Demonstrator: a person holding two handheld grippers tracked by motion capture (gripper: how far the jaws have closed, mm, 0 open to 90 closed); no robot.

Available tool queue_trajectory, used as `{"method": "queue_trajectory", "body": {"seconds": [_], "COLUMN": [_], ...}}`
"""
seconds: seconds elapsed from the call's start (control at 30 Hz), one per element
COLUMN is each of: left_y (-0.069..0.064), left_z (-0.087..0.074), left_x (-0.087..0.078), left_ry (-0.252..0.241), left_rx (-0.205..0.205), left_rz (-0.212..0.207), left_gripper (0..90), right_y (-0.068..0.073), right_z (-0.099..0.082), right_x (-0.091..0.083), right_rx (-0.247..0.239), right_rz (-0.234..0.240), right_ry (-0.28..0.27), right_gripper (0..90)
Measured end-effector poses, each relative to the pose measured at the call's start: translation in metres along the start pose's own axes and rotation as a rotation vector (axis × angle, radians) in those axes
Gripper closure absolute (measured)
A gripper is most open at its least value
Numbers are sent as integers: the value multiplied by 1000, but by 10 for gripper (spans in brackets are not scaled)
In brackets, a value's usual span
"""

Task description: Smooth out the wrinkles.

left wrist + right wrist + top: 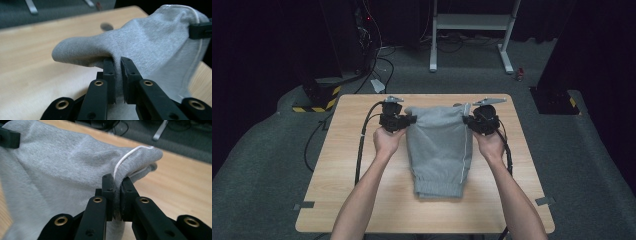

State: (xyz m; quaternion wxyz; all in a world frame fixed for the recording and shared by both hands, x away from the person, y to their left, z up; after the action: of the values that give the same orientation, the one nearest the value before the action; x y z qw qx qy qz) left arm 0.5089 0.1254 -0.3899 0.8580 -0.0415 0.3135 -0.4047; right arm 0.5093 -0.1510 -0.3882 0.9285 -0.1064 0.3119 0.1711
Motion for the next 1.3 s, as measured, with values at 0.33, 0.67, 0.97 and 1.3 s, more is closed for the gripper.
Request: {"method": "queue_trajectory", "body": {"seconds": [0.33, 0.67, 0.97, 1.3], "left_y": [-1, -8, -12, -16], "left_z": [-21, -37, -46, -54], "left_x": [-9, -17, -20, -21], "left_ry": [4, 5, 0, -9], "left_rx": [6, 15, 30, 41], "left_rz": [-21, -58, -73, -89], "left_gripper": [825, 823, 823, 822], "right_y": [12, 19, 24, 24], "right_z": [-17, -34, -47, -57], "right_x": [-7, -23, -31, -34], "right_rx": [-20, -39, -44, -44], "right_rz": [49, 90, 108, 114], "right_ry": [-44, -72, -80, -80], "right_gripper": [843, 842, 842, 843]}}
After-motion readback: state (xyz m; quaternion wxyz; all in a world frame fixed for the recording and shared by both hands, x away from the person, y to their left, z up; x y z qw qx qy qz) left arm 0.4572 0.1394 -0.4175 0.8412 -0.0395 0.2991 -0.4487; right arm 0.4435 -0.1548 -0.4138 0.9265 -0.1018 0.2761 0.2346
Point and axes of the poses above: each handheld gripper's, and its own axes: x roughly forward along the jaws, z roughly out of its top, y roughly to its left, the point moved 3 cm from there along x, roughly forward along the jaws, and after that the axes turned 12 degrees about -z, right-handed, at the moved point
